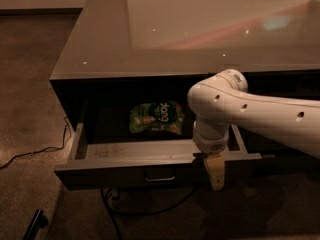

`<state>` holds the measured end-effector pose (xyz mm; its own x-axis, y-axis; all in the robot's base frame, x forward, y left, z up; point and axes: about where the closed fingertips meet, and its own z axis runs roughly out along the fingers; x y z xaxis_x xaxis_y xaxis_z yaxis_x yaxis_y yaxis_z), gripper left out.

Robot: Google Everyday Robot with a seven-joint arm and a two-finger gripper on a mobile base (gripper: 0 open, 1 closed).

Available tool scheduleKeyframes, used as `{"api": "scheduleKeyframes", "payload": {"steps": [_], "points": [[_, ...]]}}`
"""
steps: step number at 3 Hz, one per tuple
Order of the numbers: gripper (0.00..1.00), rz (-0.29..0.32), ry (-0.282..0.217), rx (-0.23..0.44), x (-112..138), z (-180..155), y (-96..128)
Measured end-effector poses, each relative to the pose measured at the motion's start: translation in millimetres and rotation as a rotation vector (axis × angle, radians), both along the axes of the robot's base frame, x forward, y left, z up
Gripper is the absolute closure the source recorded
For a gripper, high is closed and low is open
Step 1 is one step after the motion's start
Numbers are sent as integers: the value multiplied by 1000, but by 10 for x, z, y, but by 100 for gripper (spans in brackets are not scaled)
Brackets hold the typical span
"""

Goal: Open top drawer

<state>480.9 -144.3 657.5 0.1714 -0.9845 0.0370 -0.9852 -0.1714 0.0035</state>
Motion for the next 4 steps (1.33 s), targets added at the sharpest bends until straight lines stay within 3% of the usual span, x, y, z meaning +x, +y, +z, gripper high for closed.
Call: {"api": "scheduleKeyframes", "payload": {"steps": [1, 2, 4], "points": [[0, 5, 62, -94, -482, 10, -20], [0, 3, 67, -84, -461, -60, -32], [42, -13, 59, -96, -514, -103, -104]]}}
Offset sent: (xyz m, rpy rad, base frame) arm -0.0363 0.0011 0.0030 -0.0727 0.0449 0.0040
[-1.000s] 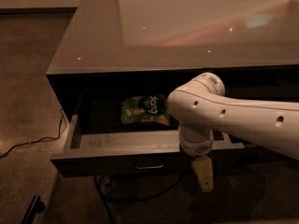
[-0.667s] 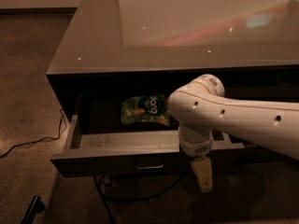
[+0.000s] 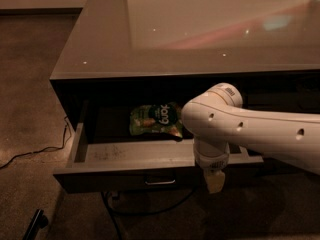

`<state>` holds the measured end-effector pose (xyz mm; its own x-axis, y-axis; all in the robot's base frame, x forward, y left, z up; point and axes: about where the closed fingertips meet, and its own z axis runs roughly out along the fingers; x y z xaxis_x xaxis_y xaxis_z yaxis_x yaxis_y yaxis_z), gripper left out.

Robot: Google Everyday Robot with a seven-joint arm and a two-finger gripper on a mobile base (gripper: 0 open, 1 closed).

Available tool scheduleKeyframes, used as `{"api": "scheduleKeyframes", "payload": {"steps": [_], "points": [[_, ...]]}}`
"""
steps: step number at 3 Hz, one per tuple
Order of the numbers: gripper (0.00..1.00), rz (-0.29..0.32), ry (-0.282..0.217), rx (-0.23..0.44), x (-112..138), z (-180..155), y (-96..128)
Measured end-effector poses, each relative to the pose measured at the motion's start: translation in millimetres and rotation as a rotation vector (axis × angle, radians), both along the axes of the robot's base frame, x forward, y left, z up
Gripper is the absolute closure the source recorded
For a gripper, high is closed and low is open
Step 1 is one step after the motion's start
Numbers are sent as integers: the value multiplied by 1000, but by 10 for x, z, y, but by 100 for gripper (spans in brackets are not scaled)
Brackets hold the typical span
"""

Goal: Open top drawer

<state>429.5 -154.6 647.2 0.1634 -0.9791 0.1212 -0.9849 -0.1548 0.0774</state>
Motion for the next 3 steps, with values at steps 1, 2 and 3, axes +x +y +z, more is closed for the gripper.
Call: {"api": "scheduleKeyframes", "payload": {"steps": [1, 2, 3], "points": [[65, -13, -16, -17, -32, 73, -19], [87, -30, -24, -27, -60, 127, -33], [78, -30, -24, -27, -60, 127, -33]]}}
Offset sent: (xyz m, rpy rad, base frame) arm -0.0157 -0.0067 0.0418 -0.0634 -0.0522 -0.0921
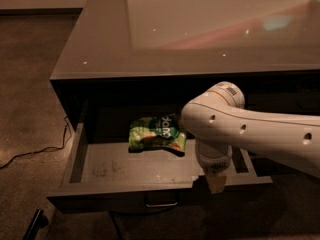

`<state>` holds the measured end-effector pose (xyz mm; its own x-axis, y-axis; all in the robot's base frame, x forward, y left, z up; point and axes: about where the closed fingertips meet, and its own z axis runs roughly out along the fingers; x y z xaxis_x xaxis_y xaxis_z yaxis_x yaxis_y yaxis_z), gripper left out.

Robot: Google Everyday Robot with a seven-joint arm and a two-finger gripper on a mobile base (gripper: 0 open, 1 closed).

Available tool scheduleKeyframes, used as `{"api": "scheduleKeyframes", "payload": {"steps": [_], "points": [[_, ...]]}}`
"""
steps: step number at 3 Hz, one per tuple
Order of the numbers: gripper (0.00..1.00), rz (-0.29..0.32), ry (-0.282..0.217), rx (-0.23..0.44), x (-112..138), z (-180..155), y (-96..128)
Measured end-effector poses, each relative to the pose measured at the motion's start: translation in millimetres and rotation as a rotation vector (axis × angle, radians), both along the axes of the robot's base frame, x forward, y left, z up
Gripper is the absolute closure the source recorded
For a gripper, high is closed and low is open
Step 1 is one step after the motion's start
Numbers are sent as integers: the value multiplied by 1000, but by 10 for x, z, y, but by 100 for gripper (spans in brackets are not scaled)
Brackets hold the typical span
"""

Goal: Open top drawer

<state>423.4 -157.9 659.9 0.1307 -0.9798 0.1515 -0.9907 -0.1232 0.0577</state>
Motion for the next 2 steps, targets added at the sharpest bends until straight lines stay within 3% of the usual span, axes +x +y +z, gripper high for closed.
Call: {"api": "scheduleKeyframes", "payload": {"steps": [2], "points": [[31, 0, 0, 0, 0, 0, 0]]}}
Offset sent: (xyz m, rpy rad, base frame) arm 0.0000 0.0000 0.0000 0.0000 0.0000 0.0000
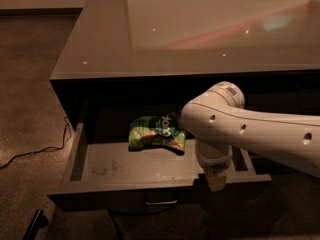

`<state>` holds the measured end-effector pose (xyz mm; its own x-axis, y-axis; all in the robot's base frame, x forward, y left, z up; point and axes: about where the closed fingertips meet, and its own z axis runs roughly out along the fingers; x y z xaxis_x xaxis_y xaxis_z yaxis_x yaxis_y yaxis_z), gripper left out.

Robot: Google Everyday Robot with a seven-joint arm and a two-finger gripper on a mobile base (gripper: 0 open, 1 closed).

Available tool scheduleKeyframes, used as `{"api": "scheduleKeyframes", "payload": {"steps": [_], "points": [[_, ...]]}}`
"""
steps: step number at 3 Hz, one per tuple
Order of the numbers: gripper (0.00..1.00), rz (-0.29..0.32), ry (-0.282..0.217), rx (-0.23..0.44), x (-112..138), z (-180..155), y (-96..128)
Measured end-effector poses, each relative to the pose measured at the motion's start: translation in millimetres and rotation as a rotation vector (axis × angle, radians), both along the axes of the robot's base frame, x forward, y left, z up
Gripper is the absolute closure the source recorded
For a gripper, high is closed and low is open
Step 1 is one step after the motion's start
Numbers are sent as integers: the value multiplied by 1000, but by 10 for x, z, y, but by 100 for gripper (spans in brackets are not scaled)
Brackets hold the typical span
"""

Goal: Open top drawer

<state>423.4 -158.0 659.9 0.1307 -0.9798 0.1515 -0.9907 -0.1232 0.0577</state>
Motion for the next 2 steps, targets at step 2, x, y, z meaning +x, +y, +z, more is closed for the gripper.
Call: {"api": "scheduleKeyframes", "payload": {"steps": [2], "points": [[0, 0, 0, 0, 0, 0, 0]]}}
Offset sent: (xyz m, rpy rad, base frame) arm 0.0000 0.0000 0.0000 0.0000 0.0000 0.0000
